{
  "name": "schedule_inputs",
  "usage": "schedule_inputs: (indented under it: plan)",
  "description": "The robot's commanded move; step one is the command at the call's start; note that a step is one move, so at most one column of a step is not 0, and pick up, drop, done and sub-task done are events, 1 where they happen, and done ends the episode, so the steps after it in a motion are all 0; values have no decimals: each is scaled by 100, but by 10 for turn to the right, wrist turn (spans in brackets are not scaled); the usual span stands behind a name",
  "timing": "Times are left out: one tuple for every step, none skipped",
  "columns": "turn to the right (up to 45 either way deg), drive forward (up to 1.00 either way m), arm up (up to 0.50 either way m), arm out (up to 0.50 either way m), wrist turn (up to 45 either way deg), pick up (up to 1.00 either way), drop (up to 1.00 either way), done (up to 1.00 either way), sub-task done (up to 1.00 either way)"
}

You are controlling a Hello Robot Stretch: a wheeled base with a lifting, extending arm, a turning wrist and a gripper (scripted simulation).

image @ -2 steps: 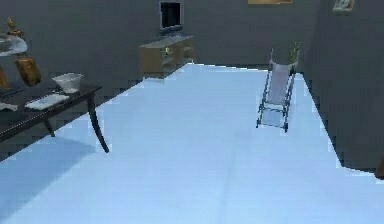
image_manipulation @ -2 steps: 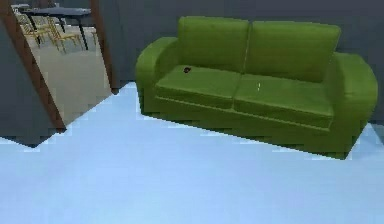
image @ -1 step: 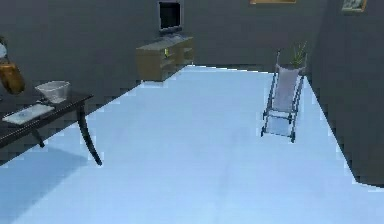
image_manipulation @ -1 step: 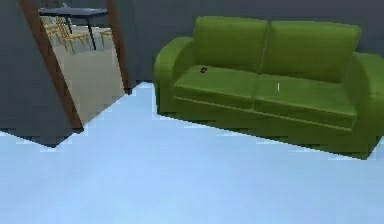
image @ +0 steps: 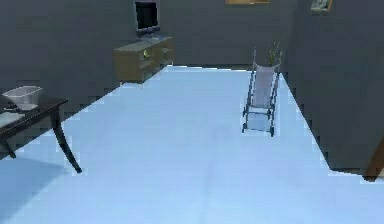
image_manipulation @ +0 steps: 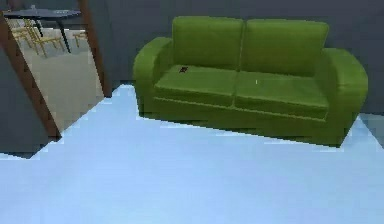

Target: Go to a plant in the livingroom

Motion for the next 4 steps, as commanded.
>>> schedule_inputs:
  plan:
    - [0, 100, 0, 0, 0, 0, 0, 0, 0]
    - [0, 95, 0, 0, 0, 0, 0, 0, 0]
    - [150, 0, 0, 0, 0, 0, 0, 0, 0]
    - [0, 100, 0, 0, 0, 0, 0, 0, 0]
